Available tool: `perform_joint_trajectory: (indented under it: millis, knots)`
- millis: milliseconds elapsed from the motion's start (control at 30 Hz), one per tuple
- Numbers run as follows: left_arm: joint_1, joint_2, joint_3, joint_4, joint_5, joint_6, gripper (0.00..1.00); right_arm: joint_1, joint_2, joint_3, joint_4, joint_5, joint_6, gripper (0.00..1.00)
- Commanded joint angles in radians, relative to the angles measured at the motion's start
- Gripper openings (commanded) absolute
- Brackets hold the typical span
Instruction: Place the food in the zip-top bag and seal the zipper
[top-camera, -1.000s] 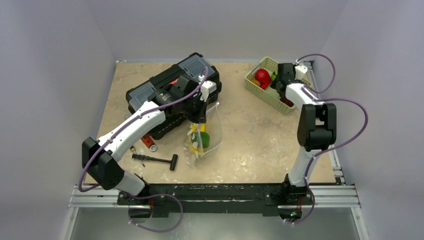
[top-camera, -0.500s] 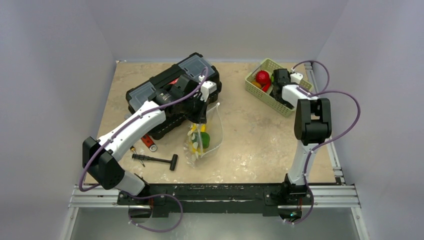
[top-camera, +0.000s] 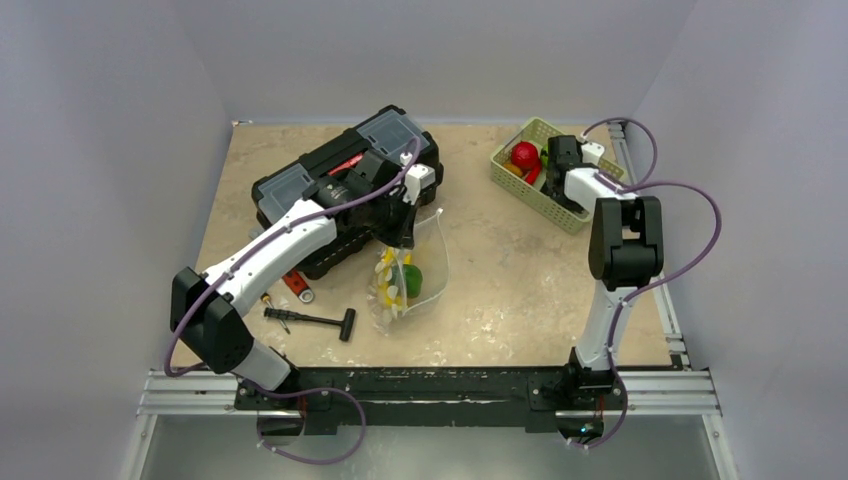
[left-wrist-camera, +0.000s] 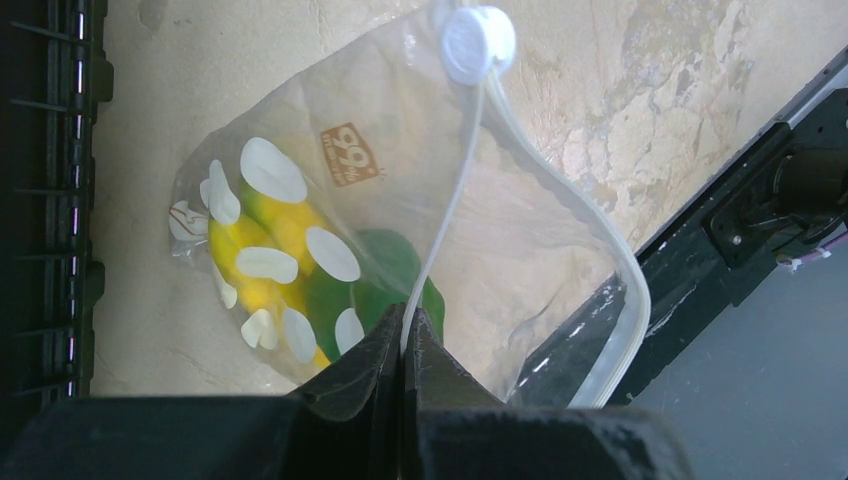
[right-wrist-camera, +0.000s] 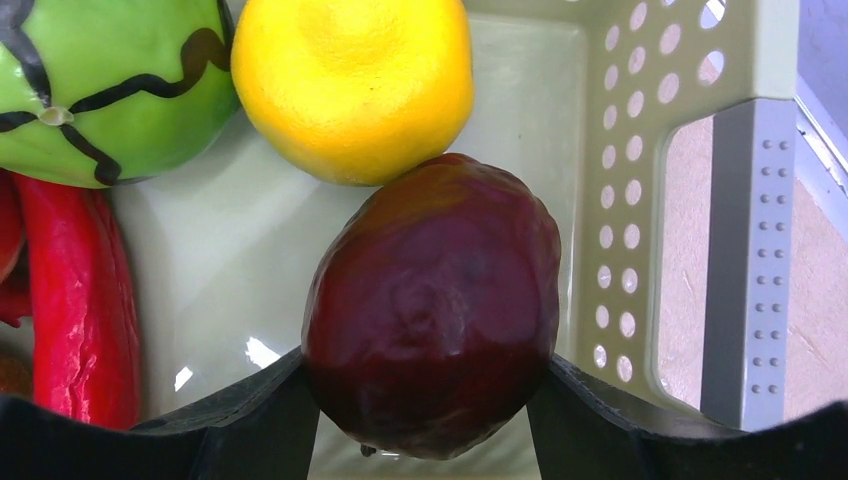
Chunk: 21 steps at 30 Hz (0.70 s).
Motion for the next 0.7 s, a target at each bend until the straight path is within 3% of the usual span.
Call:
perform_joint_trajectory:
  millis: [0, 133, 367, 567, 667]
  knots:
    - [0.009, 0.022, 0.033, -0.004, -0.018, -0.002, 0.00, 0.009, -0.064, 0.015, 0.034, -0.031, -0.019, 0.30]
    - [0.010, 0.014, 0.030, -0.002, -0.031, 0.003, 0.00, 0.043, -0.128, -0.002, 0.039, -0.041, -0.036, 0.15]
    - [0.013, 0.021, 0.034, -0.004, -0.019, 0.000, 0.00, 0.102, -0.300, -0.080, 0.059, -0.098, -0.064, 0.02]
    - [0.014, 0.017, 0.031, -0.003, -0.035, 0.005, 0.00, 0.149, -0.460, -0.188, 0.108, -0.206, -0.090, 0.00]
    - [0.014, 0.019, 0.032, -0.004, -0.042, 0.008, 0.00, 0.202, -0.559, -0.258, 0.149, -0.339, -0.120, 0.00]
